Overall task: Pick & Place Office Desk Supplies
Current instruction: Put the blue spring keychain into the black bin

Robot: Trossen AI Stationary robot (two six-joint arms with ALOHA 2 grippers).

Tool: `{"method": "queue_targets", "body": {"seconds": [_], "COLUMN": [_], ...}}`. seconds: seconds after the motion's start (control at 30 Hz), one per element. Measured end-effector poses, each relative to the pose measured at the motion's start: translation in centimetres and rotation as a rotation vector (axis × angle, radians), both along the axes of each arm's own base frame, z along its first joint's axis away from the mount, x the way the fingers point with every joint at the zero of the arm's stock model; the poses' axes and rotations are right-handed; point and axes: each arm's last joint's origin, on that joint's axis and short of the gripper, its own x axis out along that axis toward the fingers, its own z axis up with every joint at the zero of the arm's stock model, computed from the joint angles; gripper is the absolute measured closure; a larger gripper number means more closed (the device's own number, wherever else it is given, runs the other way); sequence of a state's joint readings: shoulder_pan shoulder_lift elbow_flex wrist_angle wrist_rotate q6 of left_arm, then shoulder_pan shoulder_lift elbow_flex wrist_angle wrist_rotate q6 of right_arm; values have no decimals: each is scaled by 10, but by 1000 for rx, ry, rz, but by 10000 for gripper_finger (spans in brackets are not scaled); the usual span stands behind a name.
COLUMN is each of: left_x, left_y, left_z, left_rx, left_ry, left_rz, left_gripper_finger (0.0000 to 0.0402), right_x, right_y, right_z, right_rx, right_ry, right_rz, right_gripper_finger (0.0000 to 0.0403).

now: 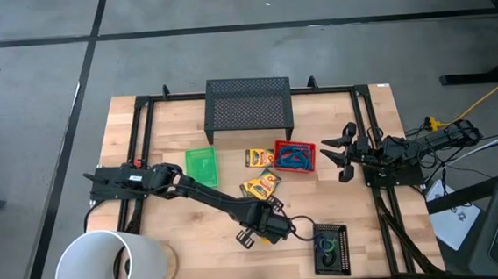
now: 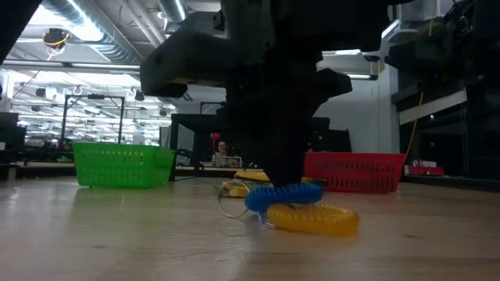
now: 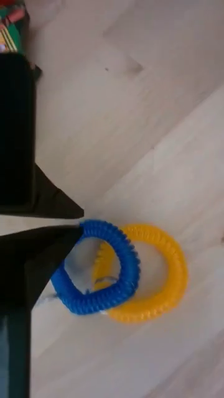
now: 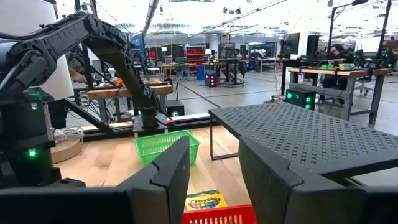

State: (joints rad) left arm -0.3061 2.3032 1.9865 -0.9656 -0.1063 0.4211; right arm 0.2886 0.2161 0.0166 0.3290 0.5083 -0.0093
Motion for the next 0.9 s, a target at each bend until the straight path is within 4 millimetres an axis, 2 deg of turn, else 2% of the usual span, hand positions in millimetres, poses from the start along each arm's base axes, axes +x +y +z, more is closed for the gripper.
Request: {"method": "queue_targets", "body": {"seconds": [0.13, 0.4, 0.73, 0.9], "left_x": [-1, -5, -1, 2], "left_y": [1, 0, 9, 21], "left_z": [0, -1, -1, -14], "left_rx": [24, -87, -138, -217], "left_ry": [1, 65, 70, 83], "left_rz": [37, 102, 169, 183], "left_gripper_finger": [339, 284, 276, 276], "right_x": [0, 0, 0, 0], "right_y": [0, 0, 0, 0], "right_z": [0, 0, 0, 0], "right_rx": [0, 0, 5, 6], "right_ry": [0, 0, -1, -1], "right_rz": [0, 0, 1, 1], "right_gripper_finger": [264, 264, 263, 264]}}
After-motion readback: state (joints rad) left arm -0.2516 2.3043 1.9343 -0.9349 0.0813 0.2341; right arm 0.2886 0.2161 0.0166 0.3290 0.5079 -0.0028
